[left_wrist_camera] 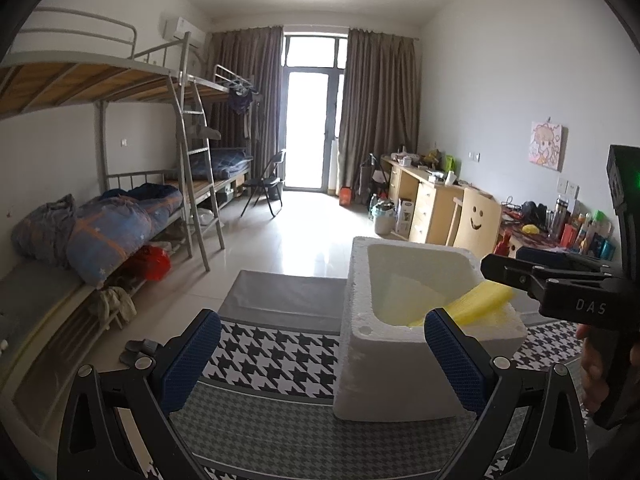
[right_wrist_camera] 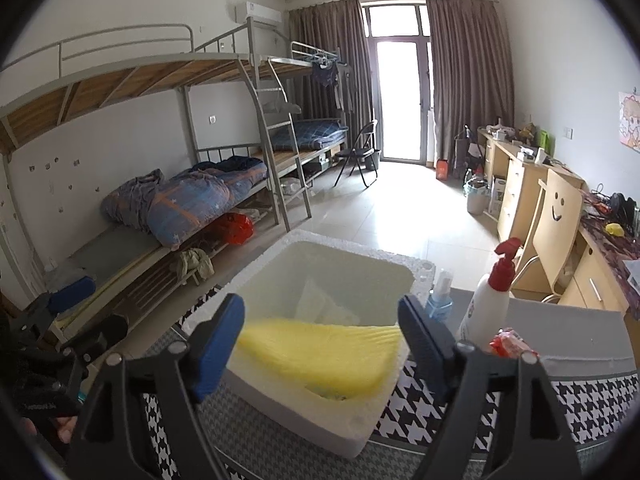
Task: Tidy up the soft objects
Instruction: 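Move both open tools away from the foam box back over the table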
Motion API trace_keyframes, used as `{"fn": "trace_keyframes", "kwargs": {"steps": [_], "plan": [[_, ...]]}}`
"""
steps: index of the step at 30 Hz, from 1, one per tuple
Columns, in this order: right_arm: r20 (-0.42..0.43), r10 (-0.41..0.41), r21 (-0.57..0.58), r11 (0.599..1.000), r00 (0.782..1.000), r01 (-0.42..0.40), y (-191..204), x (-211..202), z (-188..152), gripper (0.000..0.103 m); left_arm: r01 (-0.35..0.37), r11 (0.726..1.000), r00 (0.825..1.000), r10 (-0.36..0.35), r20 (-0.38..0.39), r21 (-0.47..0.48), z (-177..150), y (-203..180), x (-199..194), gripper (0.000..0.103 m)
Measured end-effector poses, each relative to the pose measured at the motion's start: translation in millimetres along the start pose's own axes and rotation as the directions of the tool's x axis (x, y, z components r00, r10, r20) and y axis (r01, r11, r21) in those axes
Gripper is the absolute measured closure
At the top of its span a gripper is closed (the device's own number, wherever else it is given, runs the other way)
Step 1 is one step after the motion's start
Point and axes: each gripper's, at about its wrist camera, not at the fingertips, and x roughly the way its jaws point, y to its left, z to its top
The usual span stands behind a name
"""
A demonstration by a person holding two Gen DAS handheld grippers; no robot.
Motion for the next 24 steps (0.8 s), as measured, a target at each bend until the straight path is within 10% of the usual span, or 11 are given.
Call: {"fn": "trace_keyframes", "kwargs": {"steps": [24], "plan": [[0.071,-0.022,-0.035,0.999,0.997,0.025,3.8,-39.8,-11.0,0.011,0.059,0.998,0.998,-0.058,0.026,-0.011,0.4,-15.3,-17.0,0.001]]}}
